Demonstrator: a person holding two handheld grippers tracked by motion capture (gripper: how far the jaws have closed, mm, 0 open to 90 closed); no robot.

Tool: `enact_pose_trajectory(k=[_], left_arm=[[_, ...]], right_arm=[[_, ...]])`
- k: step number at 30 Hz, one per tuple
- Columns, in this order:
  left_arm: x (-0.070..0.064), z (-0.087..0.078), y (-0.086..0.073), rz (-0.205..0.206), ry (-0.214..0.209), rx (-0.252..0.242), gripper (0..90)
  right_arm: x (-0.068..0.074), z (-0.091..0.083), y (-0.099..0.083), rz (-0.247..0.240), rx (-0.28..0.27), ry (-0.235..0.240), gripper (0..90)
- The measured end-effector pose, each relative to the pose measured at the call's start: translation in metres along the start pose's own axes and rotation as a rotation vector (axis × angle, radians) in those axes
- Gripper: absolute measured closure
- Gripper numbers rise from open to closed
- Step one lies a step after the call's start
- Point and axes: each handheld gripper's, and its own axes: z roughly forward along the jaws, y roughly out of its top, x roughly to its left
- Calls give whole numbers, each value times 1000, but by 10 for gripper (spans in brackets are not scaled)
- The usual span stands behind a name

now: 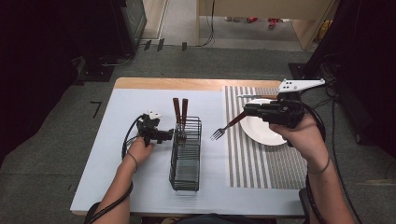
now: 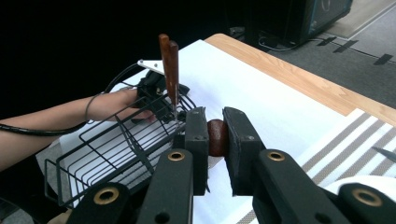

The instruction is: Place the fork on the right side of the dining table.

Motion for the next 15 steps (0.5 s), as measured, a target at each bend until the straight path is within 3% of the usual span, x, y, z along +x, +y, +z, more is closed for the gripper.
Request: enact_pose_trajectory(k=[6, 15], left_arm=[[0, 0, 0, 0, 0, 0, 17], [0, 0, 0, 0, 0, 0, 17]], right_arm=[[-1, -4, -5, 4, -16, -14, 812], [-5, -9, -15, 19, 5, -43, 812]])
